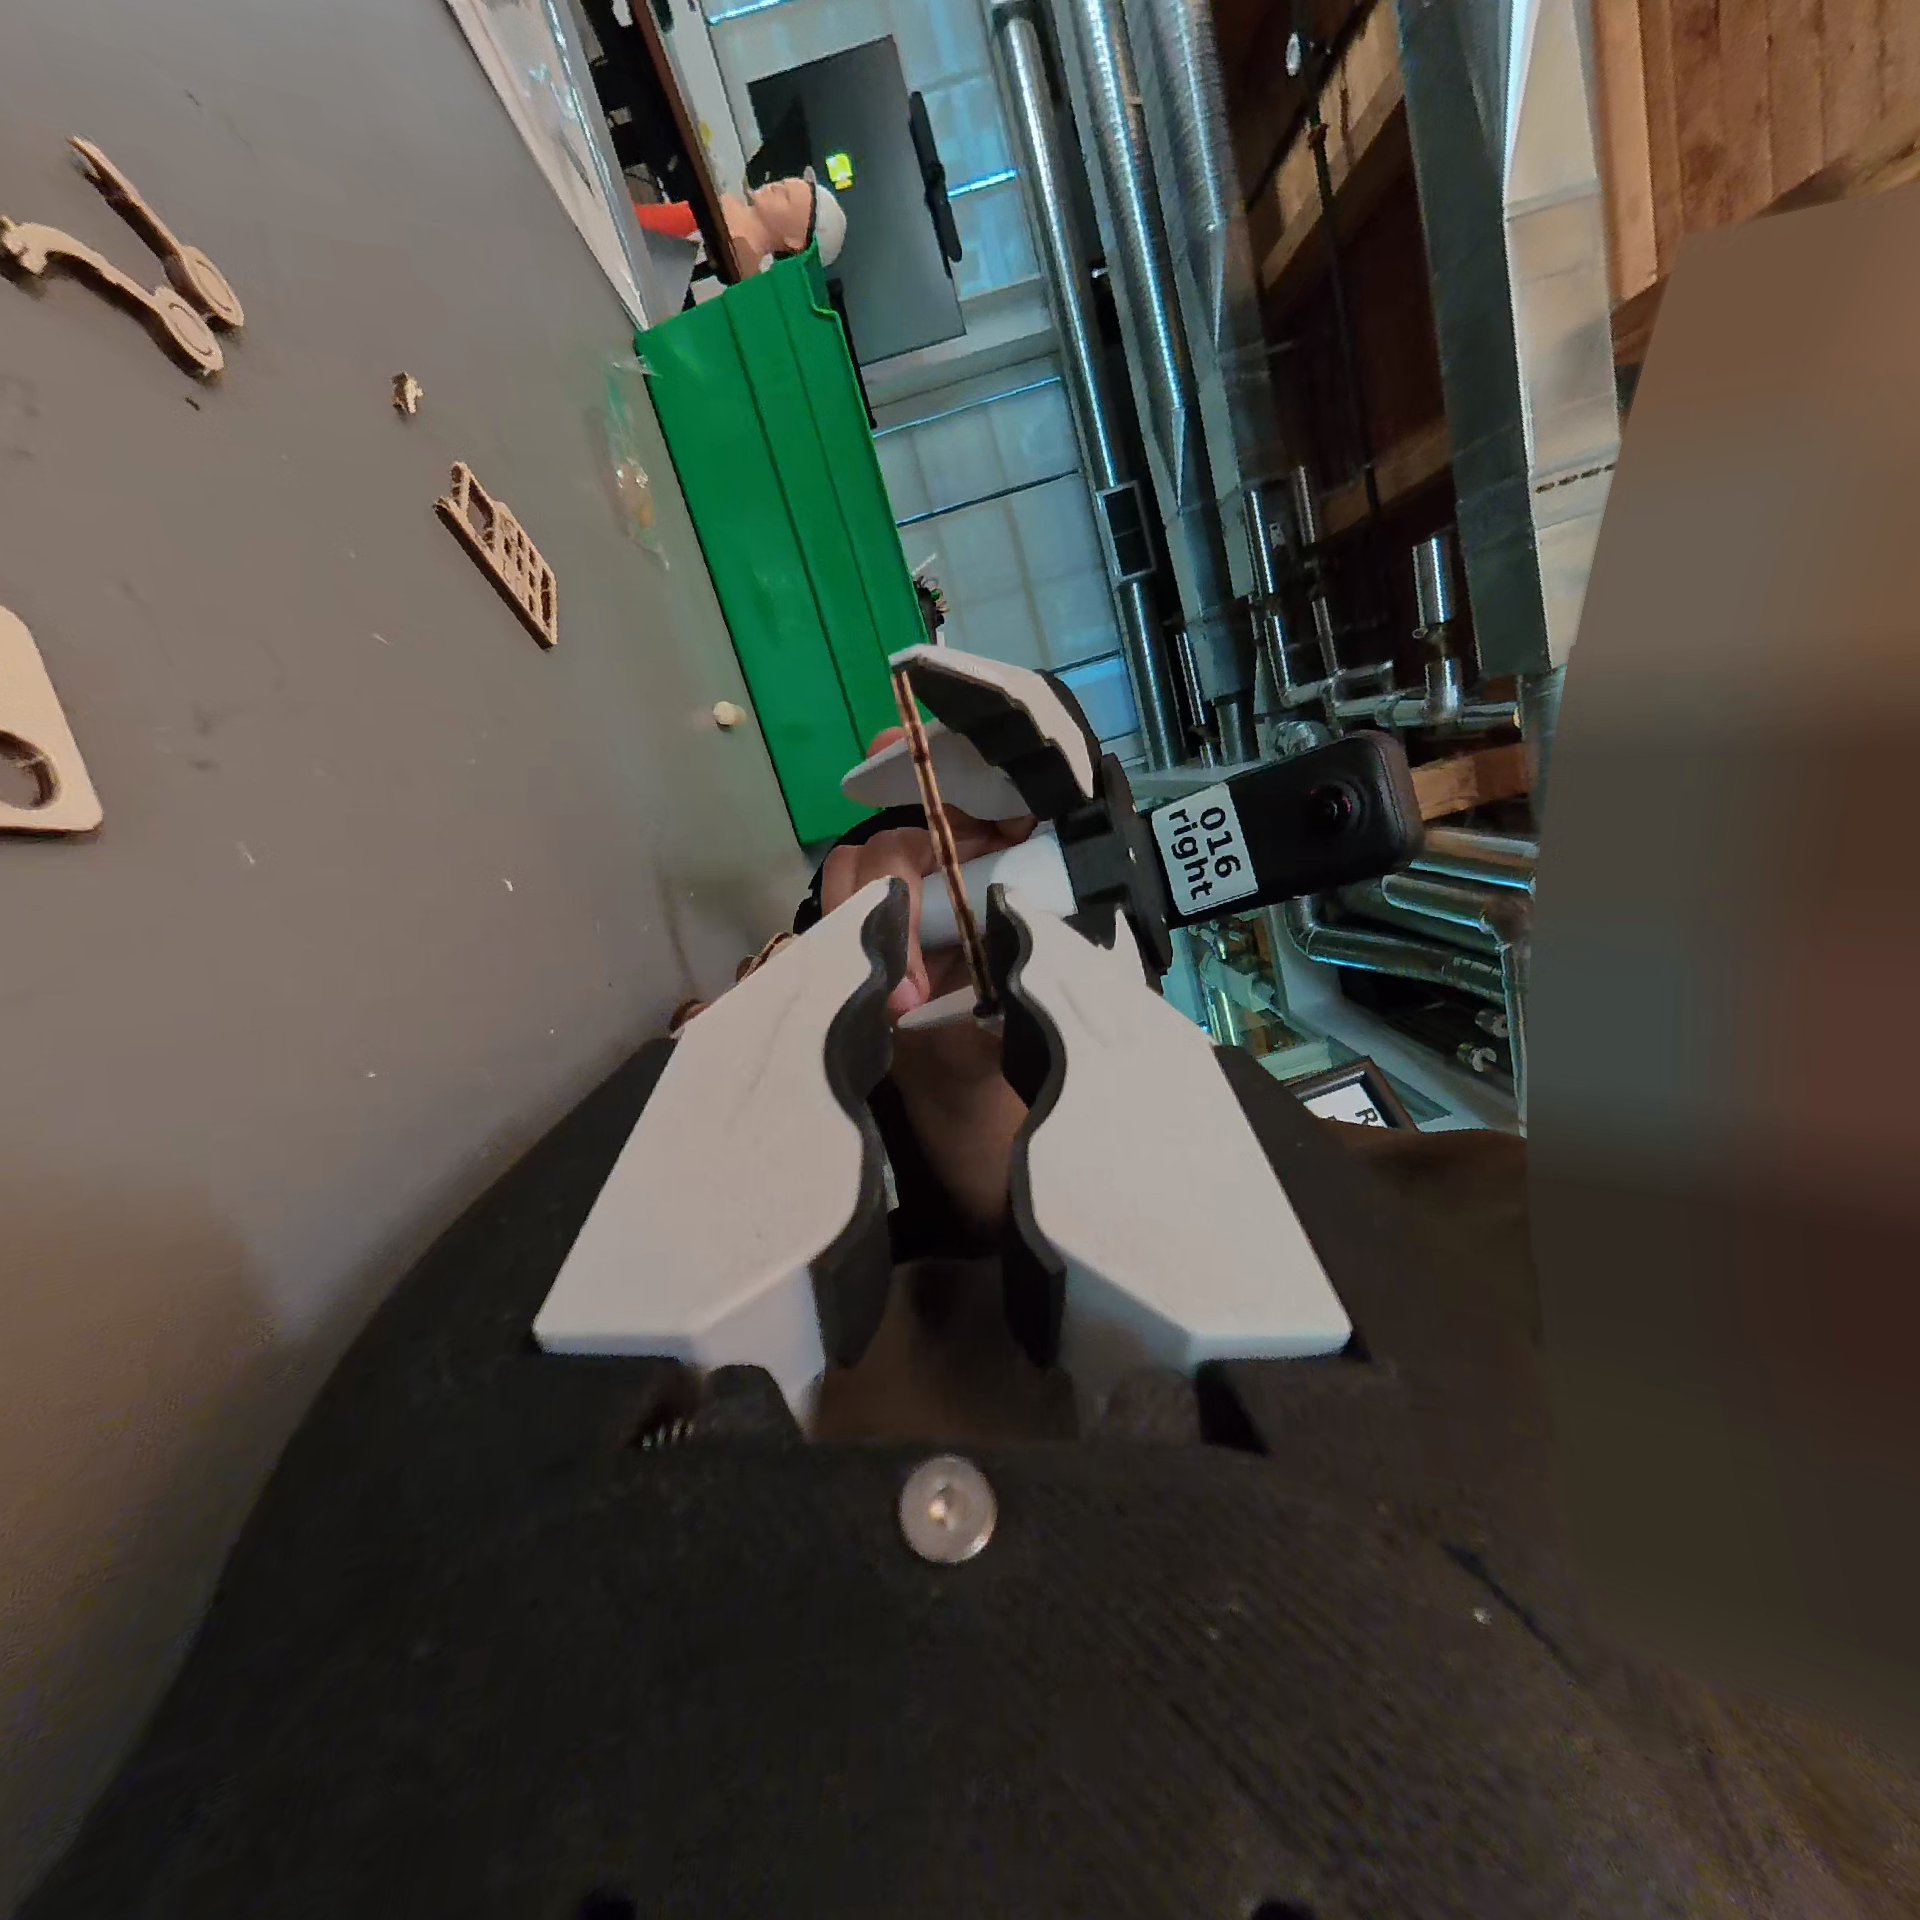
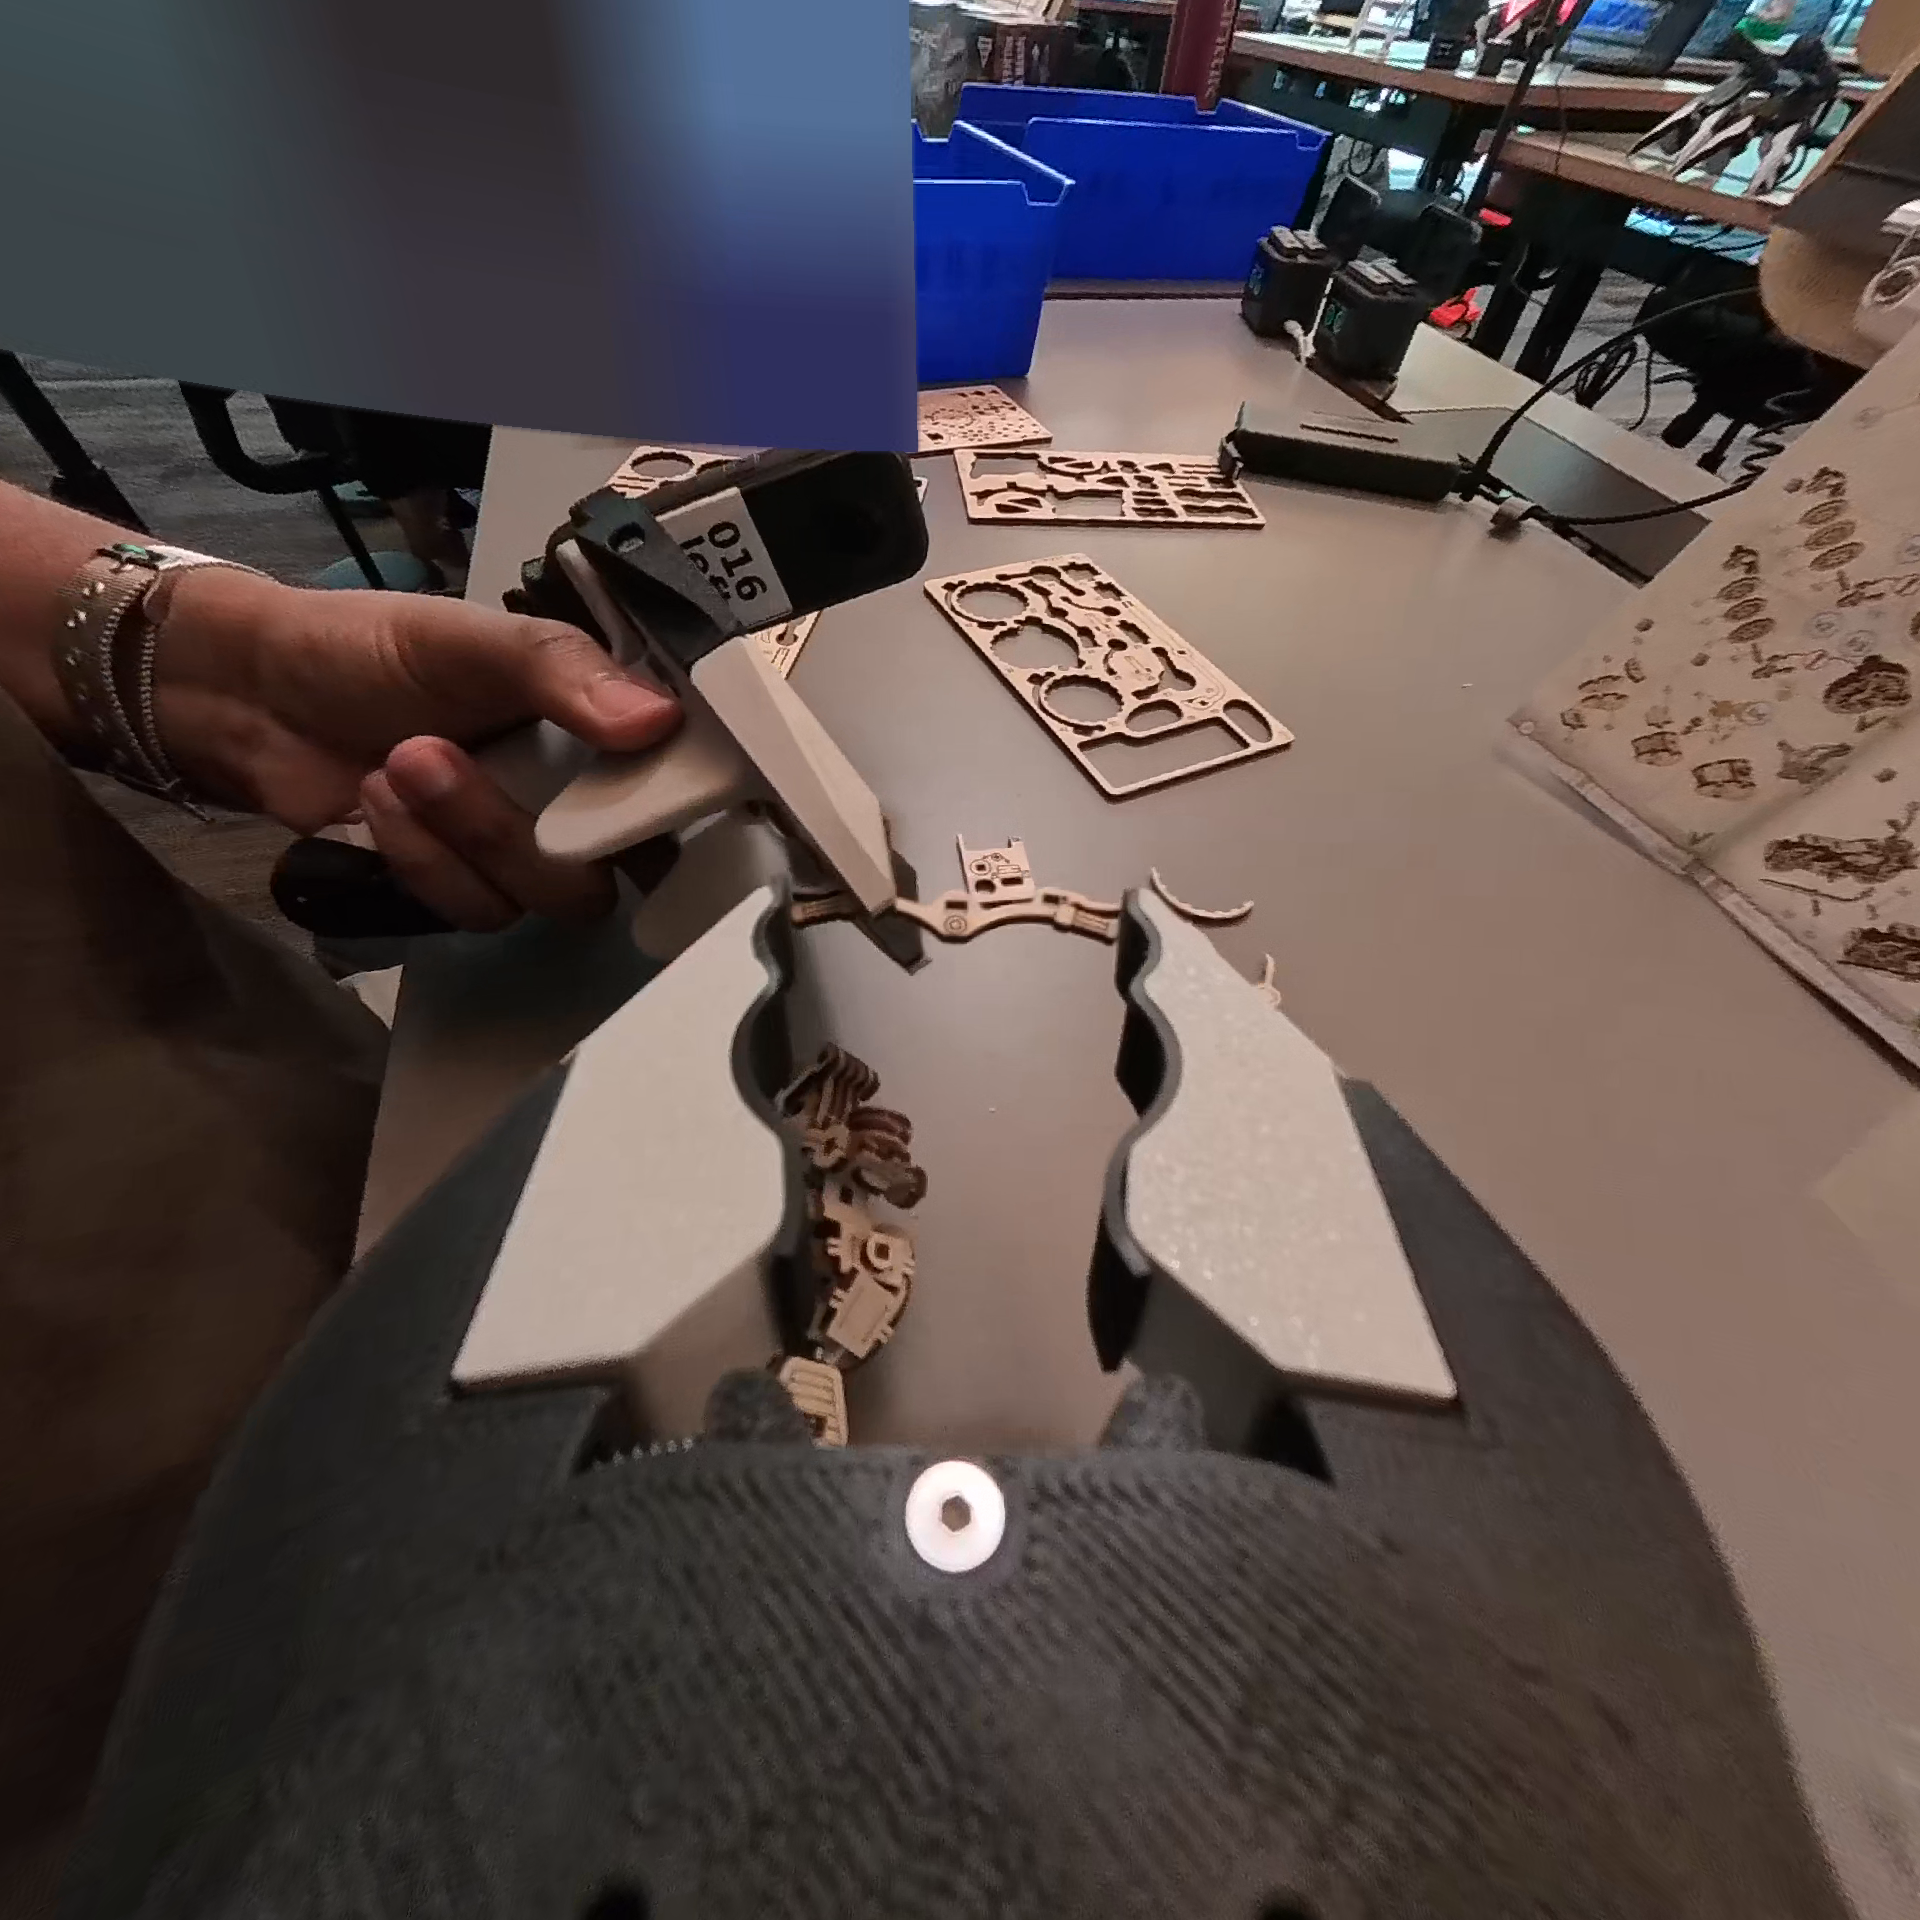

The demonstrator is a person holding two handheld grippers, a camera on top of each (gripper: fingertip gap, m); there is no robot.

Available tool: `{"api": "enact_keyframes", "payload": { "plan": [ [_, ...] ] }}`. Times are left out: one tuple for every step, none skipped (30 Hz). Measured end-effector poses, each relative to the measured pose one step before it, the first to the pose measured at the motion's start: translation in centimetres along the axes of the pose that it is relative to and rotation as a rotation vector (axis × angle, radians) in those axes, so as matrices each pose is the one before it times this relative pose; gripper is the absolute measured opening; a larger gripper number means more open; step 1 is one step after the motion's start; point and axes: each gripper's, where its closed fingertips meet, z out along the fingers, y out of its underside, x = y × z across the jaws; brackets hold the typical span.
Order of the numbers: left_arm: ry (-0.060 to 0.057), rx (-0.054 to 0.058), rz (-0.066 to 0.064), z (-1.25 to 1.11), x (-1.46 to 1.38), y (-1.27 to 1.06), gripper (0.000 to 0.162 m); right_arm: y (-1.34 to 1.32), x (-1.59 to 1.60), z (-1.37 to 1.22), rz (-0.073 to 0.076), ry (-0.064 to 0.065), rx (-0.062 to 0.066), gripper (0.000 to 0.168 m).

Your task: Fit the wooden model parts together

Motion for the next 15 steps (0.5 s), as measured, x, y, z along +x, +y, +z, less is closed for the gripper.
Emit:
{"api": "enact_keyframes", "payload": {
  "plan": [
    [0.0004, 0.0009, -0.0036, -0.022, -0.020, -0.020, 0.011, 0.052, -0.197, 0.105, -0.0017, -0.0105, -0.0042, 0.062],
    [0.0000, 0.0007, -0.0061, -0.015, -0.048, -0.009, 0.010, 0.060, -0.168, 0.096, -0.0045, -0.0077, -0.0048, 0.062],
    [-0.0030, 0.0016, -0.0070, -0.033, -0.102, -0.024, 0.009, 0.048, -0.096, 0.072, -0.0059, -0.0031, -0.0049, 0.062],
    [-0.0028, 0.0019, -0.0071, -0.040, -0.115, -0.017, 0.007, 0.033, -0.062, 0.060, -0.0044, -0.0022, -0.0051, 0.062],
    [-0.0007, 0.0014, -0.0085, -0.029, -0.077, -0.012, 0.007, 0.057, -0.039, 0.060, -0.0019, -0.0020, -0.0052, 0.062],
    [0.0004, 0.0015, -0.0091, -0.035, -0.058, -0.022, 0.006, 0.065, -0.025, 0.060, 0.0003, -0.0027, -0.0048, 0.062],
    [0.0006, 0.0030, -0.0088, -0.024, -0.048, -0.045, 0.004, 0.050, -0.080, 0.058, 0.0036, -0.0063, -0.0033, 0.062],
    [0.0029, 0.0057, -0.0069, -0.046, -0.021, -0.071, 0.004, 0.029, -0.076, 0.049, 0.0071, -0.0064, -0.0029, 0.062],
    [0.0002, 0.0055, -0.0090, -0.051, -0.066, -0.079, 0.004, 0.039, -0.026, 0.048, 0.0076, -0.0036, -0.0048, 0.062],
    [0.0041, 0.0035, -0.0073, -0.047, 0.001, -0.072, 0.003, 0.023, -0.001, 0.032, 0.0062, -0.0019, -0.0058, 0.062],
    [0.0023, 0.0012, -0.0047, -0.031, -0.013, -0.032, 0.003, 0.000, 0.021, 0.018, 0.0057, -0.0006, -0.0062, 0.062],
    [0.0009, -0.0009, -0.0028, 0.003, -0.005, -0.010, 0.002, 0.038, 0.013, 0.043, 0.0081, 0.0001, -0.0097, 0.062],
    [-0.0024, 0.0005, -0.0016, -0.025, -0.023, -0.036, 0.001, 0.078, 0.015, 0.070, 0.0116, -0.0006, -0.0125, 0.062],
    [-0.0041, 0.0006, 0.0015, -0.031, -0.066, -0.030, 0.001, 0.038, 0.018, 0.046, 0.0131, -0.0013, -0.0102, 0.062],
    [0.0035, -0.0005, -0.0022, -0.010, 0.023, 0.000, 0.001, -0.038, -0.009, 0.004, 0.0097, -0.0024, -0.0038, 0.062]
  ]
}}
